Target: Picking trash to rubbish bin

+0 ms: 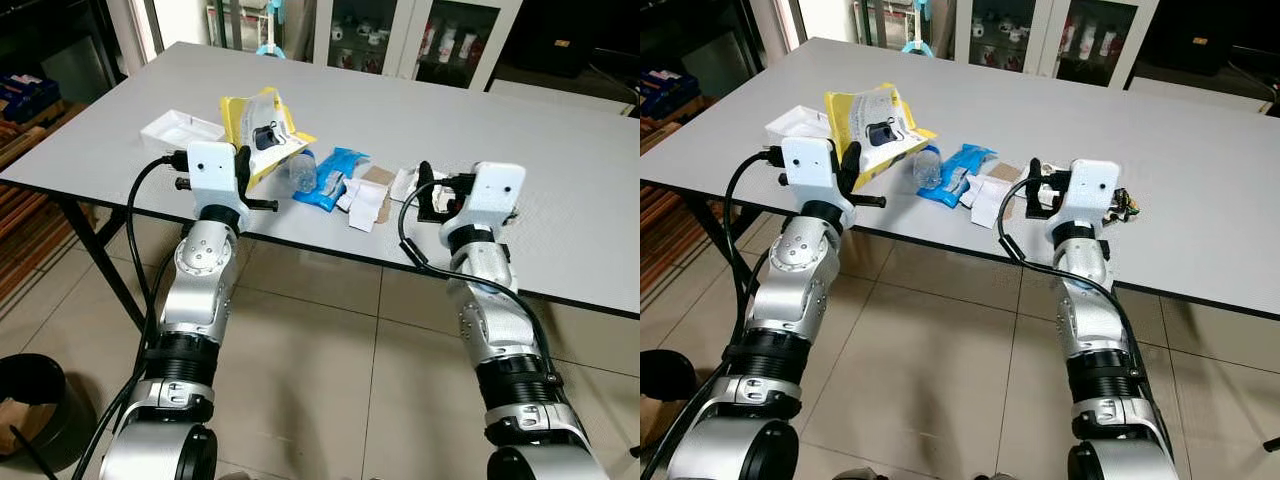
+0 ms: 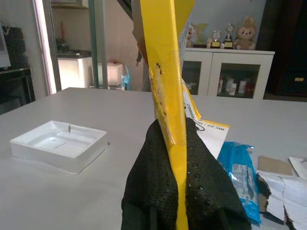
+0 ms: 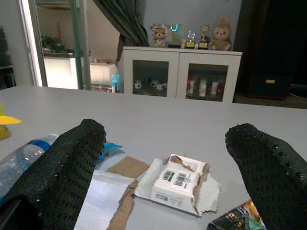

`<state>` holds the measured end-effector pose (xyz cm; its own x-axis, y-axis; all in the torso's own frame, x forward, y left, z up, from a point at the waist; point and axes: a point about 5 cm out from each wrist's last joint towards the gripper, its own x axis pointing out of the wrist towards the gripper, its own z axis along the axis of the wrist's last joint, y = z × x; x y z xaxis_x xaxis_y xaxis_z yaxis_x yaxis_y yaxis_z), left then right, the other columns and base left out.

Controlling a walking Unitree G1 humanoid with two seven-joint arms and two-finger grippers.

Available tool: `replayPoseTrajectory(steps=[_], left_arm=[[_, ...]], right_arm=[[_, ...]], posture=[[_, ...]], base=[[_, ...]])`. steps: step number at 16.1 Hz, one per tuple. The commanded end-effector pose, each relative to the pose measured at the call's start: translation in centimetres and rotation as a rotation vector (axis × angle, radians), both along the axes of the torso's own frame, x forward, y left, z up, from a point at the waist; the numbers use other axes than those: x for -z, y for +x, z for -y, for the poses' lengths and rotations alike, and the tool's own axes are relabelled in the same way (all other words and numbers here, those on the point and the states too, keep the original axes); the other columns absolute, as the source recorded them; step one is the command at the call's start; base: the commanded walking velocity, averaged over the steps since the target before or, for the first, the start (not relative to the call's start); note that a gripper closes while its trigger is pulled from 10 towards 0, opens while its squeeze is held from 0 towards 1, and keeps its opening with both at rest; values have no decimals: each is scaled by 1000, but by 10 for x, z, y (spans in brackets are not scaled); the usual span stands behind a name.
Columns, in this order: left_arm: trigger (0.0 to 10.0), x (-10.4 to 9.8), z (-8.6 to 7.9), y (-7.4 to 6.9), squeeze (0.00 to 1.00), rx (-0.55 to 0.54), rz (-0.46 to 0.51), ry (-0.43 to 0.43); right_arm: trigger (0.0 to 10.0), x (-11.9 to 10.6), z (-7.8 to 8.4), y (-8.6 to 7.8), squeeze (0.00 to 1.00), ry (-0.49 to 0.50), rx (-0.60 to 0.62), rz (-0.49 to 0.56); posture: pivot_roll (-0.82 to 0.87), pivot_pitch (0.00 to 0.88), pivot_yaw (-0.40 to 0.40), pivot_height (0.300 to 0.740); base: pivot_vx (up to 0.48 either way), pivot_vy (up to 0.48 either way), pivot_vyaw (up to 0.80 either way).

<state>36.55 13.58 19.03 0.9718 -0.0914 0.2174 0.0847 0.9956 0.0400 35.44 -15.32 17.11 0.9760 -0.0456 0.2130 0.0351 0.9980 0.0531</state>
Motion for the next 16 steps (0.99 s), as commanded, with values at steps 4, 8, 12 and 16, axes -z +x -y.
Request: replayPoseTrajectory(steps=[4, 8, 12, 16], left_arm=[[10000, 2, 10, -1, 0, 21, 5, 3], [10000, 3, 15, -1, 0, 36, 3, -1], [10000, 3, 15, -1, 0, 43, 4, -6], [10000, 3, 16, -2, 0, 48, 5, -9]], right_arm=[[10000, -1, 8, 1, 0, -2, 17, 7], [10000, 2, 10, 0, 0, -7, 23, -3], [10000, 4, 9, 0, 0, 2, 18, -11], [10000, 5, 9, -1, 0, 2, 18, -17]], posture=[[-19, 0, -67, 740], [-24, 0, -64, 740], [-20, 0, -65, 740], [-18, 0, -68, 740]], base=[[0, 0, 0], [-127, 0, 0], [-298, 0, 0], [-322, 0, 0]])
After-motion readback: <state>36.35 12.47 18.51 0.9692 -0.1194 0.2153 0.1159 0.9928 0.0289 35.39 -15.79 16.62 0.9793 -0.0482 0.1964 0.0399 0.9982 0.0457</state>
